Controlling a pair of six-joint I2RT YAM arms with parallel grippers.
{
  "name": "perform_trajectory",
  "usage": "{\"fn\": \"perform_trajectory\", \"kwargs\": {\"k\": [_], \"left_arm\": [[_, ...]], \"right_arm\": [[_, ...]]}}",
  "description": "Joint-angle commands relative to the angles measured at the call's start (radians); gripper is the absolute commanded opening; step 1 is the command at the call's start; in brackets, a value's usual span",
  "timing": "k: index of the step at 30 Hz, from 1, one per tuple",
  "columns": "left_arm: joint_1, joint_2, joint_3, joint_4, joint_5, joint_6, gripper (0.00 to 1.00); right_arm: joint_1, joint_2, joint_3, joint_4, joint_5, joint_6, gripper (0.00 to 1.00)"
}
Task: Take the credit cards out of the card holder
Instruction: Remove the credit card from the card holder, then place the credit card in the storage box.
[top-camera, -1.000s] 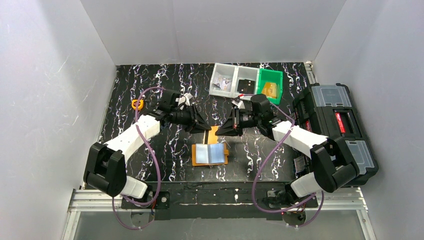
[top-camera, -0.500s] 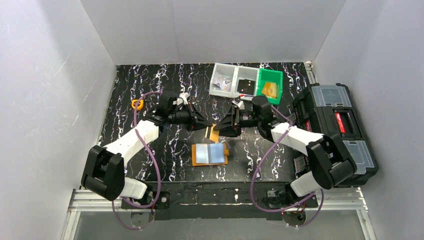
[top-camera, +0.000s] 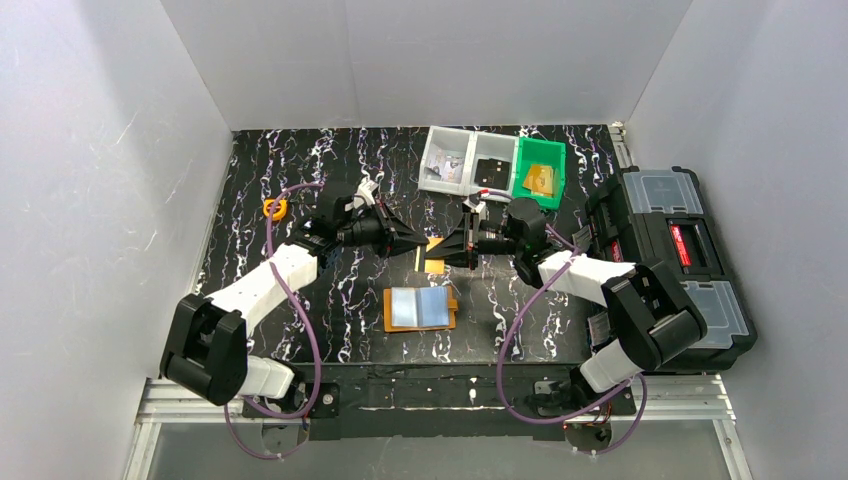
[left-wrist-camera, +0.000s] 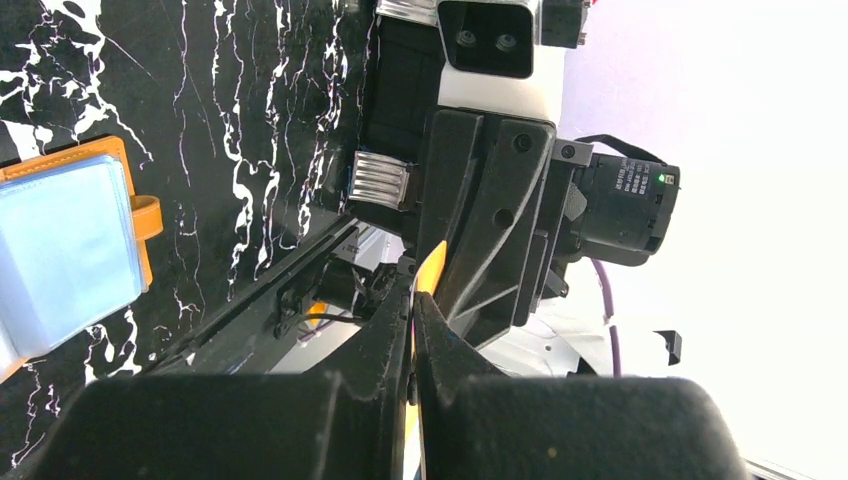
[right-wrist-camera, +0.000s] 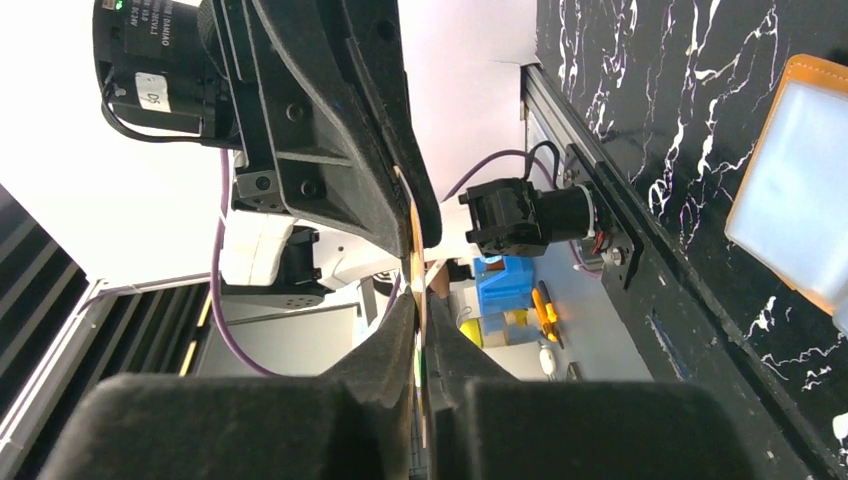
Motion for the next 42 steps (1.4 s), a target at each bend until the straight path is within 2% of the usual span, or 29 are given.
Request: {"fn": "perform_trajectory", "kwargs": {"k": [1,2,4,6,8,11,13,16,19,22,26,34,42], "left_arm": [[0.002,-0.04,0.006,-0.02,-0.005,0.014,0.0],[0.002,-0.037,0.011,-0.036,0.0,0.026,0.0],[0.001,-0.042,0.023,-0.082,-0.004,0.057,0.26],[0.002,-0.05,0.04,-0.141,-0.011,0.104,0.56],[0.002,-0.062,0.062,-0.22,-0.031,0.152,0.75],[0.005,-0.085,0.098,-0.345,-0.085,0.225,0.92],[0.007,-0.092,0.137,-0.442,-0.134,0.28,0.98],[0.007,-0.099,0.195,-0.614,-0.223,0.36,0.98],[0.007,-0.094,0.235,-0.715,-0.282,0.428,0.98],[0.007,-0.089,0.247,-0.752,-0.29,0.46,0.98],[0.007,-0.084,0.253,-0.775,-0.281,0.495,0.98],[0.007,-0.091,0.275,-0.818,-0.267,0.544,0.98],[0.007,-0.104,0.282,-0.828,-0.239,0.544,0.98]], "right_arm": [[0.003,-0.008,-0.016,0.084,-0.003,0.022,0.01],[0.003,-0.01,-0.014,0.076,-0.002,0.015,0.01],[0.003,-0.019,-0.005,0.038,0.0,-0.01,0.01],[0.003,-0.036,0.014,-0.048,0.007,-0.059,0.01],[0.002,-0.062,0.041,-0.172,0.026,-0.135,0.01],[-0.006,-0.1,0.085,-0.335,0.051,-0.254,0.01],[-0.025,-0.121,0.102,-0.442,0.064,-0.314,0.01],[-0.073,-0.146,0.15,-0.641,0.096,-0.435,0.01],[-0.13,-0.16,0.245,-0.908,0.186,-0.592,0.01],[-0.182,-0.135,0.384,-1.149,0.339,-0.748,0.01],[-0.261,-0.043,0.606,-1.382,0.529,-0.909,0.01],[-0.434,0.222,0.976,-1.598,0.752,-1.087,0.01],[-0.472,0.525,1.329,-1.708,0.888,-1.144,0.01]]}}
